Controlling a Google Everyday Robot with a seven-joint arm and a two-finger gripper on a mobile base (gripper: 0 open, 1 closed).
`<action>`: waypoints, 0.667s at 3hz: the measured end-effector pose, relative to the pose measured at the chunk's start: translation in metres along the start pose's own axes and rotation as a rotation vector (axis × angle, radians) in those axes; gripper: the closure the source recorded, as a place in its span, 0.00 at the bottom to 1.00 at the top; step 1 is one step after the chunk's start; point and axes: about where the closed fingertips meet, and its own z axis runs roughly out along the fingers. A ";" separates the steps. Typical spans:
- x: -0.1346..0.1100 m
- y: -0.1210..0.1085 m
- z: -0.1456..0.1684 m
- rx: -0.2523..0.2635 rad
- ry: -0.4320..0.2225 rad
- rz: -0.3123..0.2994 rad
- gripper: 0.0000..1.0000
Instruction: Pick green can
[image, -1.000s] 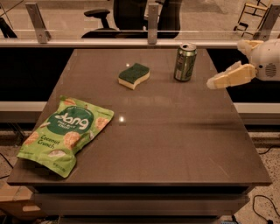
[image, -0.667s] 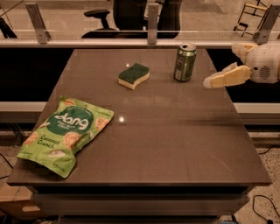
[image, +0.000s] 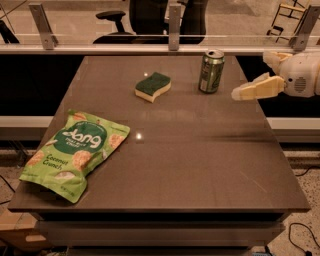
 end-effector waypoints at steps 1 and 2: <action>0.001 -0.003 0.005 0.011 -0.038 -0.004 0.00; -0.001 -0.007 0.013 0.028 -0.109 -0.016 0.00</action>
Offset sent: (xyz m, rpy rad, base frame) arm 0.0223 0.0024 -0.0023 0.1320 -0.1792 -0.0300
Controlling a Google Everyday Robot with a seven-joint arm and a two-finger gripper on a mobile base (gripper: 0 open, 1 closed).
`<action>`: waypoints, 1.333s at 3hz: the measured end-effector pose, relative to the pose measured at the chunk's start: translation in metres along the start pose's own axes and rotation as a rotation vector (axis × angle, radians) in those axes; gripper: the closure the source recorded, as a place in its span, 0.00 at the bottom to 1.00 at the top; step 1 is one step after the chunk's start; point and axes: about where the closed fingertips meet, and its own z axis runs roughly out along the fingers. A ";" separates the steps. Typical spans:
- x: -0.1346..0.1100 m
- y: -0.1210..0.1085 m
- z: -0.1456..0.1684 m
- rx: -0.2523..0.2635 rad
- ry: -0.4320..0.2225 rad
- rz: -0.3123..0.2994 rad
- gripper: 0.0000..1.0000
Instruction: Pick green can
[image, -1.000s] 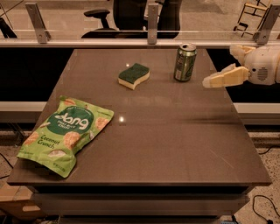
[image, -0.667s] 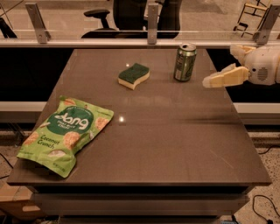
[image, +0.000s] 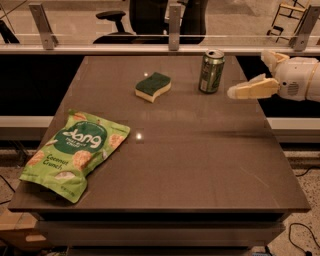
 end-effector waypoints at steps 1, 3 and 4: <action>0.000 0.000 0.010 0.002 -0.063 -0.009 0.00; 0.001 -0.002 0.040 -0.041 -0.118 -0.010 0.00; 0.001 -0.003 0.053 -0.059 -0.123 -0.009 0.00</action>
Offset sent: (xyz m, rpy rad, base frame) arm 0.0291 0.0261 -0.0113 0.1055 -0.0997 0.0510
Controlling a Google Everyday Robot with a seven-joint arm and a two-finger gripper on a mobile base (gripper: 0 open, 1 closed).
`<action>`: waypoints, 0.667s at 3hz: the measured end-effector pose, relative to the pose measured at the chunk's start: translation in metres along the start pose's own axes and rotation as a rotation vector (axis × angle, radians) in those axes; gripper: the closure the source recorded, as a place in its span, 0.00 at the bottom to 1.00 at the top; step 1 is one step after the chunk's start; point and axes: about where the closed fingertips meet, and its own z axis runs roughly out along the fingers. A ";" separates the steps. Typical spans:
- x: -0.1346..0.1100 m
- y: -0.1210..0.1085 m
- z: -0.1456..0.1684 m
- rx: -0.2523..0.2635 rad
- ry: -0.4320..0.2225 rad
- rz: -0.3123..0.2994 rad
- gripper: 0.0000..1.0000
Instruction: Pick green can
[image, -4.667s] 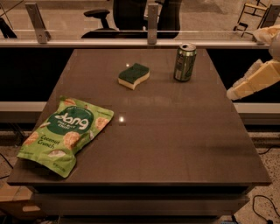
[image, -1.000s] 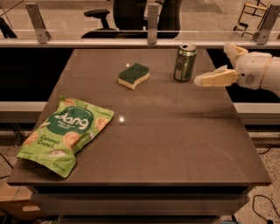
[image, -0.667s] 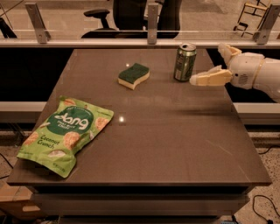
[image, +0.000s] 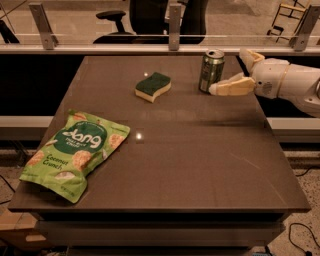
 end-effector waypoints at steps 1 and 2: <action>-0.001 -0.006 0.013 -0.010 -0.003 -0.003 0.00; 0.000 -0.013 0.026 -0.025 -0.005 0.004 0.00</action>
Offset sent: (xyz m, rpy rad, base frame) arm 0.0433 0.0130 -0.0041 0.0116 0.0113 0.0305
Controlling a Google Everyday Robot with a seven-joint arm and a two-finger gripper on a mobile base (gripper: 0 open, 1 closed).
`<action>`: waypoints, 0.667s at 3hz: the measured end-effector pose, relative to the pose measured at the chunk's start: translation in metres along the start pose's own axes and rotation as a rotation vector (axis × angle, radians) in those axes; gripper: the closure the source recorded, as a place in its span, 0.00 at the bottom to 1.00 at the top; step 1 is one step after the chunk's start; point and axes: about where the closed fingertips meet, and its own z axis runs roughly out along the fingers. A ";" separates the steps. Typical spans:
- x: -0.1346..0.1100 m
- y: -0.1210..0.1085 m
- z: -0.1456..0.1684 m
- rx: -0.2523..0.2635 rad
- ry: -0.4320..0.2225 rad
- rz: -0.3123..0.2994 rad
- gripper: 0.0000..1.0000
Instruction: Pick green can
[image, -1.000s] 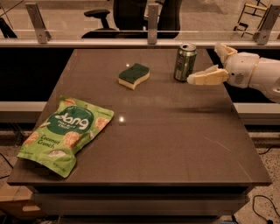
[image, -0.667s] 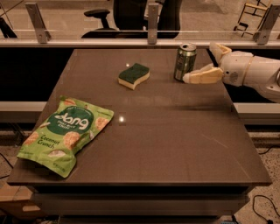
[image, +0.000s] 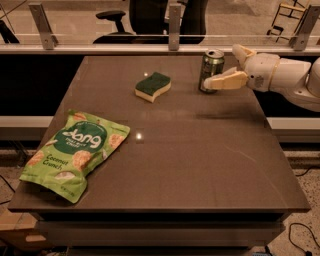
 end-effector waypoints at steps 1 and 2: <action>0.003 -0.006 0.011 -0.017 -0.001 0.014 0.00; 0.010 -0.010 0.020 -0.040 0.001 0.043 0.00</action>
Offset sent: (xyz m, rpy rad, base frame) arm 0.0299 0.0052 -0.0206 0.0418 0.0742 0.0459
